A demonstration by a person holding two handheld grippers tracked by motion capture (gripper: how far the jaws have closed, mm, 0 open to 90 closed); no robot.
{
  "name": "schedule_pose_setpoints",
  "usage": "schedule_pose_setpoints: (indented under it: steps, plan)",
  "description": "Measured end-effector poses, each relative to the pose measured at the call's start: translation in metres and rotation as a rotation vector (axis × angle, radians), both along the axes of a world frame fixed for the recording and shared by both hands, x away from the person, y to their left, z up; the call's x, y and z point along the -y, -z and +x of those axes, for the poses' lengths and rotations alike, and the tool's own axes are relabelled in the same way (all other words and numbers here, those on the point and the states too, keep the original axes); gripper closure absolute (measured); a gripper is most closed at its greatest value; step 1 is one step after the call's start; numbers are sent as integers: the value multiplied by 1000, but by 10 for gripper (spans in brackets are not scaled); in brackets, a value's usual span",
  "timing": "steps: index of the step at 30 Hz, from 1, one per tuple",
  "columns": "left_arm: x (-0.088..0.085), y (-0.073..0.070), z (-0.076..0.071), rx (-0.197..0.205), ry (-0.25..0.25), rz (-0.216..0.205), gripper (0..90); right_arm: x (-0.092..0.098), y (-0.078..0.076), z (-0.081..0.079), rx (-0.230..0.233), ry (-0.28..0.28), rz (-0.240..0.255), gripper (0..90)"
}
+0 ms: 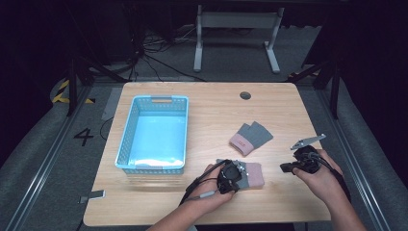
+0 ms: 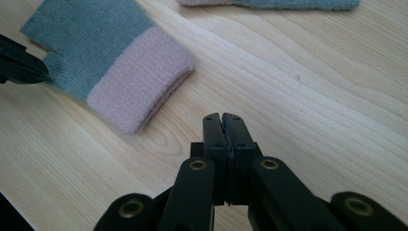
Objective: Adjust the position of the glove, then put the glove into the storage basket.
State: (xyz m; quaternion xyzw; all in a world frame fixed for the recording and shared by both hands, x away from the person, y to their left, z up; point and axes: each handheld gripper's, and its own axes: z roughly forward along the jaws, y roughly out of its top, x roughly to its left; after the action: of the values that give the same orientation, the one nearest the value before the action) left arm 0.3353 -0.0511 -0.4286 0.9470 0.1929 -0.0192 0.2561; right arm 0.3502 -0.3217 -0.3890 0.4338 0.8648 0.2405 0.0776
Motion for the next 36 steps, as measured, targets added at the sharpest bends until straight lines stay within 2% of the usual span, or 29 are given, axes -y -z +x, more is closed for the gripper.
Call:
schedule_pose_setpoints:
  steps: [4,5,7,13,21,27,32,34,35,36]
  plan:
    - [-4,-7,-1,4,-11,-15,838,0,0,0,2,1,2,900]
    - [-7,-11,0,7,-20,-31,829,0,0,0,2,1,0,900]
    - [-9,-14,1,4,-23,-30,826,0,0,0,2,0,0,900]
    - [-21,-24,5,10,-63,-62,807,0,0,0,7,1,-1,900]
    - [-42,-42,10,8,-108,-76,774,-1,-1,2,13,-1,3,900]
    - [-53,-47,13,9,-144,-79,764,-3,-2,4,18,-5,10,900]
    - [-64,-50,13,3,-187,-92,762,-10,-3,12,16,-23,30,900]
    - [-71,-52,13,1,-206,-98,750,-19,-5,21,16,-46,56,900]
    - [-71,-52,13,1,-206,-98,742,-19,-5,21,16,-46,56,900]
    - [-75,-54,13,-2,-211,-107,728,-26,-7,28,24,-63,59,900]
